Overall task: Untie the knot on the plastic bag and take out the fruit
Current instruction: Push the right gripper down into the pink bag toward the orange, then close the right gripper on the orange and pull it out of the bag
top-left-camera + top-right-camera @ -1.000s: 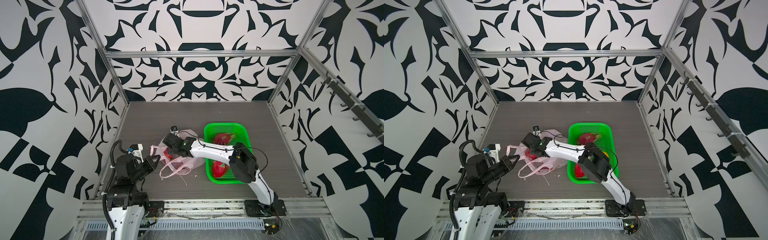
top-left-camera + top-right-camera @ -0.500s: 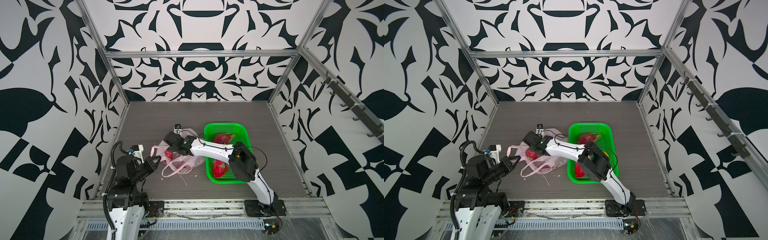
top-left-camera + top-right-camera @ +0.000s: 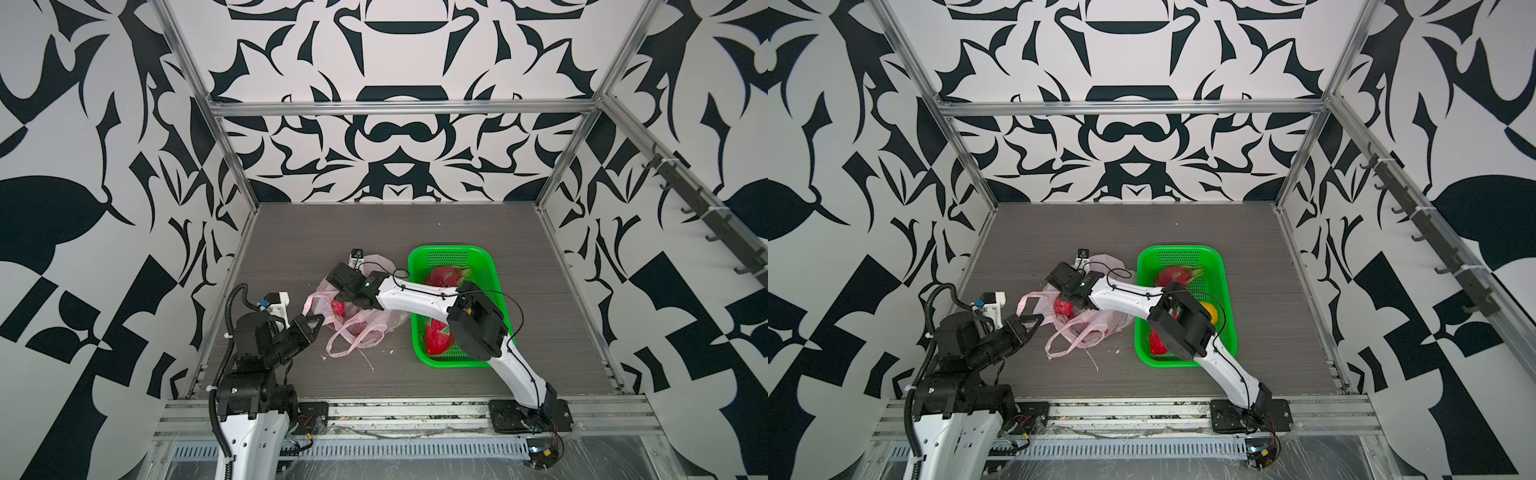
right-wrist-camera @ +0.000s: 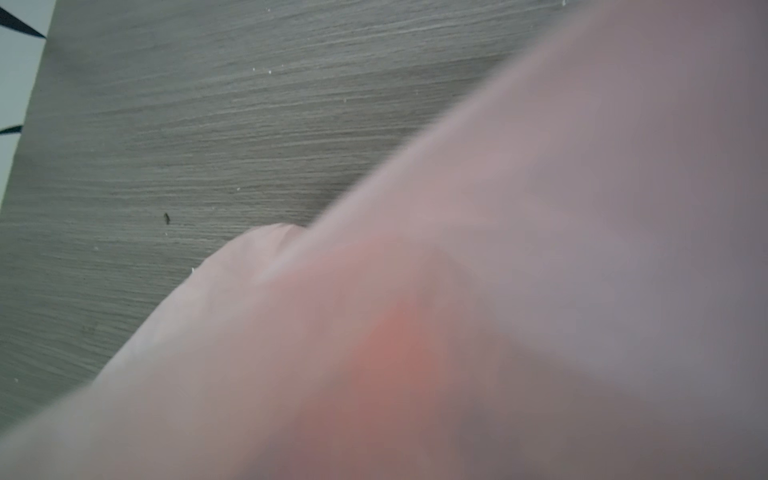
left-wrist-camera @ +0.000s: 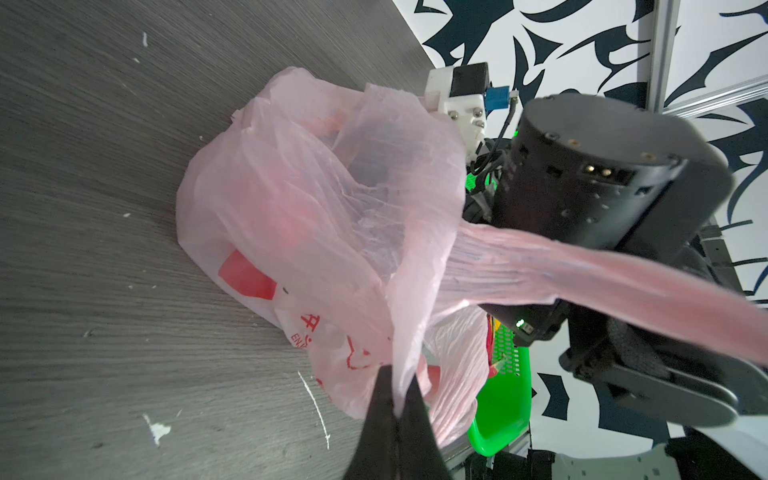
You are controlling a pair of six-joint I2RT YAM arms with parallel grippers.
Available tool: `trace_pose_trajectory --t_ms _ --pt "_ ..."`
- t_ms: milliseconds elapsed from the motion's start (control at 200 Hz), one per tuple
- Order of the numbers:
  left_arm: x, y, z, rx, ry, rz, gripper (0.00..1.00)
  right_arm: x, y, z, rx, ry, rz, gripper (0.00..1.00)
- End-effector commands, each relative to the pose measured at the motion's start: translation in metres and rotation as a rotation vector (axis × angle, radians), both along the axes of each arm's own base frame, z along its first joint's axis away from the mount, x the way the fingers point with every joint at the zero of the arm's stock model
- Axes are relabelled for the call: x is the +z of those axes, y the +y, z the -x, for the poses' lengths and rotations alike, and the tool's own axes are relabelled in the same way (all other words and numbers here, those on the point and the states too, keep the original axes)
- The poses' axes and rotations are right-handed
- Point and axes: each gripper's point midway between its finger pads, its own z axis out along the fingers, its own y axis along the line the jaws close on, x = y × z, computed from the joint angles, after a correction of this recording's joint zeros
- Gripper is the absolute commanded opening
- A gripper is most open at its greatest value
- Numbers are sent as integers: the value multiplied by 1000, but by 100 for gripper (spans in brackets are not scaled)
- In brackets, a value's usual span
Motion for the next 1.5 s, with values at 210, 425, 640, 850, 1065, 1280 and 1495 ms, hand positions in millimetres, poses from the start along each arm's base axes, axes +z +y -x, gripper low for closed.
trace_pose_trajectory --t_ms 210,425,640,850,1065,1280,1495 --pt "-9 1 3 10 9 7 0 -3 -4 -7 -35 11 -8 43" --pt "-15 8 -1 56 12 -18 0 12 -4 -4 -5 -5 -29 24" --pt "-17 15 -8 95 4 -37 0 41 -10 5 46 -30 -54 20" --pt "-24 18 -15 112 10 -50 0 63 -16 18 94 -40 -77 19" --pt "-23 21 -23 132 -1 -56 0 80 -15 36 179 -27 -106 18" --pt "-16 25 -27 147 -25 -69 0 93 -12 57 282 -4 -126 18" --pt "-14 27 -28 161 -34 -76 0 112 -11 80 393 1 -132 17"
